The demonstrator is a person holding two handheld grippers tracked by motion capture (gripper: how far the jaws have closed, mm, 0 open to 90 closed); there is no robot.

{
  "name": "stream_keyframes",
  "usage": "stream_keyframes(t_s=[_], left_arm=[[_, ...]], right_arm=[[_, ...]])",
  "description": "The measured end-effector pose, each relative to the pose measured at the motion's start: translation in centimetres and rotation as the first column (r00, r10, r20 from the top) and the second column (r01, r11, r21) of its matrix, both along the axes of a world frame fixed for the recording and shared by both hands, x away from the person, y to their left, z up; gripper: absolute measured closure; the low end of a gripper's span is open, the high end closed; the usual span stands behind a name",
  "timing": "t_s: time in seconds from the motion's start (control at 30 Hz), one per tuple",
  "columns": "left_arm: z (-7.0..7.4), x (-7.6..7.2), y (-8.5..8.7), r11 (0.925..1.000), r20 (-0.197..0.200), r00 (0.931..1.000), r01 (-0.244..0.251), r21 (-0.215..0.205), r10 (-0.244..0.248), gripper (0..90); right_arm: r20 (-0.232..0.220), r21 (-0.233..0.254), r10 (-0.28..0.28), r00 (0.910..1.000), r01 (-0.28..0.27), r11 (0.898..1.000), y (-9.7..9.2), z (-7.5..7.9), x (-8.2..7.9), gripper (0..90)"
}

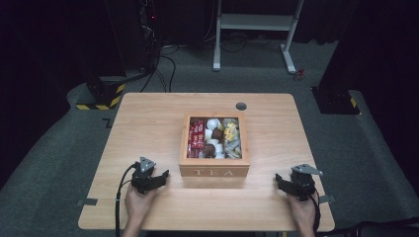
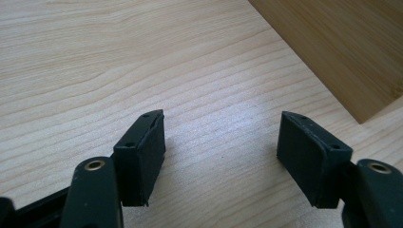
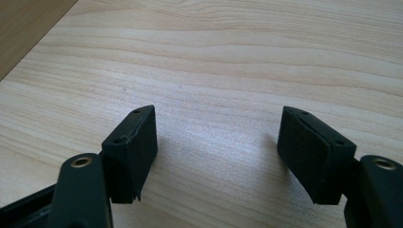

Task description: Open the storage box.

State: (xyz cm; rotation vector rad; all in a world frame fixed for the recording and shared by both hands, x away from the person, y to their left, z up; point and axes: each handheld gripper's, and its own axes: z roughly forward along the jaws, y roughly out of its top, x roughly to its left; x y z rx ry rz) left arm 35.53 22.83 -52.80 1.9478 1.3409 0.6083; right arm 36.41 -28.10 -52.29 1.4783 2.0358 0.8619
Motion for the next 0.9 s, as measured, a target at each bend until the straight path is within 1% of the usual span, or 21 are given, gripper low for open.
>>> stream_keyframes(t_s=[0.2,0.3,0.43,0.57,0.67,0.73,0.8,0.9], left_arm=[[0.00,-0.01,-0.03,1.0000,-0.002,1.0000,0.002,0.000,-0.002,32.4],[0.00,-0.01,-0.01,1.0000,-0.003,1.0000,0.000,-0.006,0.000,33.0],[0.01,0.00,0.04,1.0000,0.001,1.0000,-0.004,-0.001,0.004,34.2],[0.03,0.00,0.10,1.0000,-0.002,1.0000,-0.007,-0.005,0.007,34.3],[0.03,0.03,0.07,0.9998,-0.005,0.9999,-0.011,-0.019,0.011,33.2],[0.03,0.08,0.06,0.9998,-0.005,0.9999,-0.010,-0.018,0.009,31.1],[0.02,0.09,-0.04,0.9998,-0.006,0.9999,-0.013,-0.017,0.013,30.8],[0.03,0.12,0.09,0.9998,-0.005,1.0000,-0.005,-0.019,0.005,31.0]], right_arm=[[0.000,0.000,-0.001,1.0000,0.001,1.000,0.00,0.00,0.00,29.7],[0.000,0.001,-0.001,1.0000,0.001,1.000,0.01,0.00,0.00,29.7],[0.000,0.001,-0.001,1.0000,0.001,1.000,0.00,0.00,0.00,29.7],[0.000,0.001,-0.001,1.0000,0.001,1.000,0.01,0.01,0.01,29.7],[0.000,0.001,-0.001,1.0000,0.001,1.000,0.00,0.01,0.01,29.7],[0.000,0.001,-0.001,1.0000,0.001,1.000,0.00,0.01,0.01,29.7],[0.000,0.001,-0.001,1.0000,0.001,1.000,0.01,0.01,0.01,29.6],[0.000,0.001,-0.001,1.0000,0.001,1.000,0.01,0.01,0.01,29.6]])
